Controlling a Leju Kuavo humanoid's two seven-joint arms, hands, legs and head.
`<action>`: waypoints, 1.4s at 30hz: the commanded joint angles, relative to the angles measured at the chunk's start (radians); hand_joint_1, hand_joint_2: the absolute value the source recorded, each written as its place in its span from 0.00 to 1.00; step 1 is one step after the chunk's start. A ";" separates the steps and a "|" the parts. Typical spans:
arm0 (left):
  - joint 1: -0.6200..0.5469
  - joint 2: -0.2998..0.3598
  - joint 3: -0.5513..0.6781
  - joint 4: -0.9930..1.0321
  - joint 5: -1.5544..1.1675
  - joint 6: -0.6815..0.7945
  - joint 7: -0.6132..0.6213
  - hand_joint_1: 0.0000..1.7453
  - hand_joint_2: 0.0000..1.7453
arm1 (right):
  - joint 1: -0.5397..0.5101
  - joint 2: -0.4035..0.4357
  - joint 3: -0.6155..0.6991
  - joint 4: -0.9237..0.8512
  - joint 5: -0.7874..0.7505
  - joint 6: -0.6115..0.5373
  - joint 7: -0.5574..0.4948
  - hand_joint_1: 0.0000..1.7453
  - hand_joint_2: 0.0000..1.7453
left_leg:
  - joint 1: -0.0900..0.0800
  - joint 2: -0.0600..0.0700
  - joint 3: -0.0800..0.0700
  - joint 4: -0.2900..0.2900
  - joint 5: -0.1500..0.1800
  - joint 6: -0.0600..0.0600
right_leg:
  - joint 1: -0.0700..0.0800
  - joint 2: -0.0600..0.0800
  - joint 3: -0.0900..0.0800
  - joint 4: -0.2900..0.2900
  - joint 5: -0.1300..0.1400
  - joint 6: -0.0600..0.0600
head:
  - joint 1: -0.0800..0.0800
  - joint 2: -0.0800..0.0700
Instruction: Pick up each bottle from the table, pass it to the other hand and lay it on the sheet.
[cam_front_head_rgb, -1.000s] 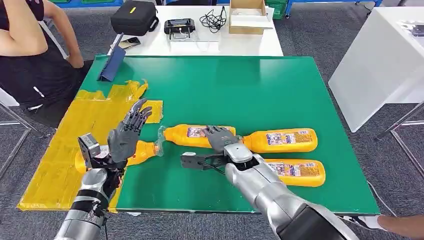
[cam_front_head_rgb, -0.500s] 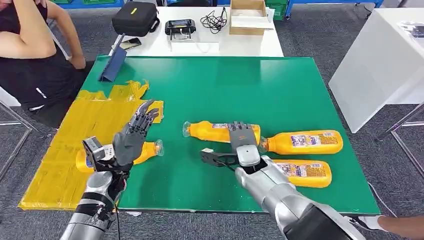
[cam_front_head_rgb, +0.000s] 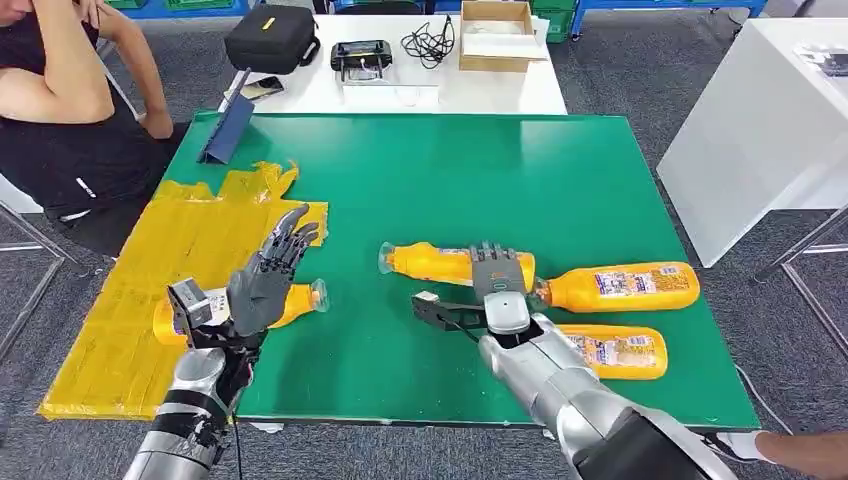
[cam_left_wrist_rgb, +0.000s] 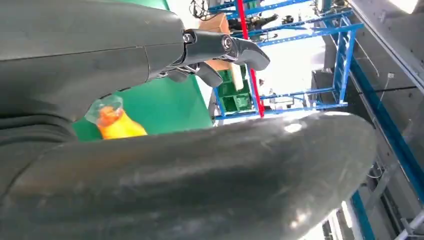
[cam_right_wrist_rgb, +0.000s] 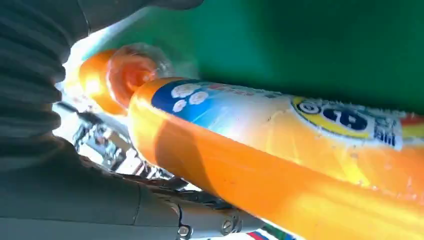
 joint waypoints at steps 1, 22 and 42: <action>-0.030 -0.008 -0.023 0.061 0.011 -0.031 0.004 0.00 0.00 | 0.022 -0.100 -0.172 0.076 -0.063 0.043 -0.003 1.00 1.00 | 0.000 -0.005 -0.001 0.000 0.001 0.001 | 0.000 -0.005 0.001 -0.002 0.000 0.000 | 0.000 0.000; -0.009 0.003 -0.018 0.045 0.022 -0.032 0.004 0.00 0.00 | 0.041 -0.118 -0.230 0.074 -0.086 0.055 -0.027 1.00 1.00 | 0.001 -0.003 0.003 -0.002 0.001 0.001 | 0.001 -0.003 0.004 -0.004 0.001 0.000 | 0.000 0.000; 0.089 0.030 0.007 -0.021 0.045 -0.011 0.004 0.00 0.00 | 0.089 -0.063 -0.720 -0.067 -0.508 -0.302 -0.817 1.00 1.00 | 0.001 0.002 0.004 -0.002 0.000 0.001 | 0.001 0.002 0.004 -0.004 0.002 0.000 | 0.000 0.000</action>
